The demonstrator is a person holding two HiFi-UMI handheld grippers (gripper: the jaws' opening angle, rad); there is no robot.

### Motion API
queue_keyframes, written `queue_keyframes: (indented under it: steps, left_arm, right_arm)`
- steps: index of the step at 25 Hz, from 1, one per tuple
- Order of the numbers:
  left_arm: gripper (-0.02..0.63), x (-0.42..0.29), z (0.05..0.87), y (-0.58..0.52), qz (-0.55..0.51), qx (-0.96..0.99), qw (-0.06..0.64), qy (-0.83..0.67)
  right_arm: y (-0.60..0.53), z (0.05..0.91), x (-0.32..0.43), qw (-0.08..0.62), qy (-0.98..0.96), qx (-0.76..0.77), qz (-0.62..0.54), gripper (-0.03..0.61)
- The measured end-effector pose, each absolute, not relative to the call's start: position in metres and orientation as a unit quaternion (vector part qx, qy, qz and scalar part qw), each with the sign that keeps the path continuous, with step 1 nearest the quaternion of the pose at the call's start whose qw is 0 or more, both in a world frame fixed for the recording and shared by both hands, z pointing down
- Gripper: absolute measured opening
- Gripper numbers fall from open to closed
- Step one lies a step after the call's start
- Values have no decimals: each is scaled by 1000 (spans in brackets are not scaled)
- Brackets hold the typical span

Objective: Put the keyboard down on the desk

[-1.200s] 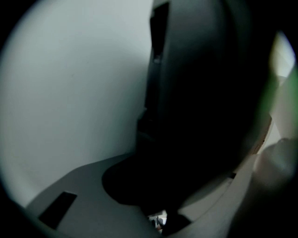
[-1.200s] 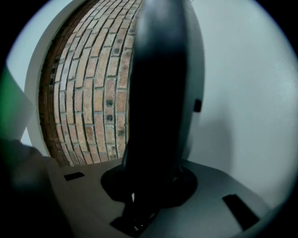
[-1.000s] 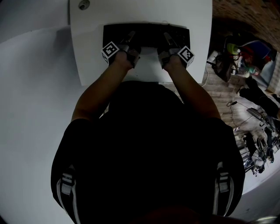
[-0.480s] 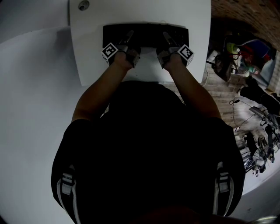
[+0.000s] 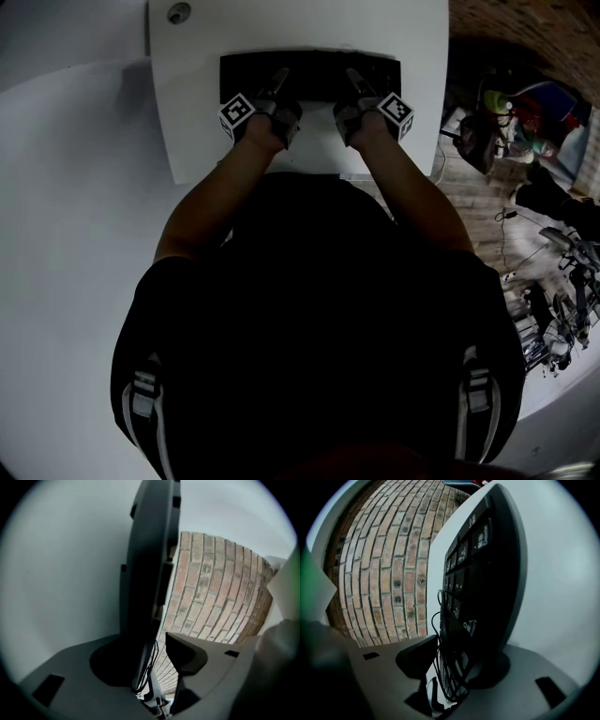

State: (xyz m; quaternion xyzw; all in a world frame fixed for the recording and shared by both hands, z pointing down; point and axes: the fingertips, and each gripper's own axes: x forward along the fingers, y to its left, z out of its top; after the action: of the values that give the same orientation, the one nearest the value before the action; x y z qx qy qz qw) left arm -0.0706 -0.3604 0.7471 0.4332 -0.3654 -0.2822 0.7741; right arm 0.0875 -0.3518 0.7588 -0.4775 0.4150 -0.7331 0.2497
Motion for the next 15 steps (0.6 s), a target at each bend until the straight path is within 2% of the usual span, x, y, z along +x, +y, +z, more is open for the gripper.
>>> queue_keyframes:
  steps: [15]
  left_arm:
    - [237, -81, 747, -337, -260, 426, 777, -384]
  right_arm:
    - [-335, 760, 86, 227, 399, -481, -747, 210]
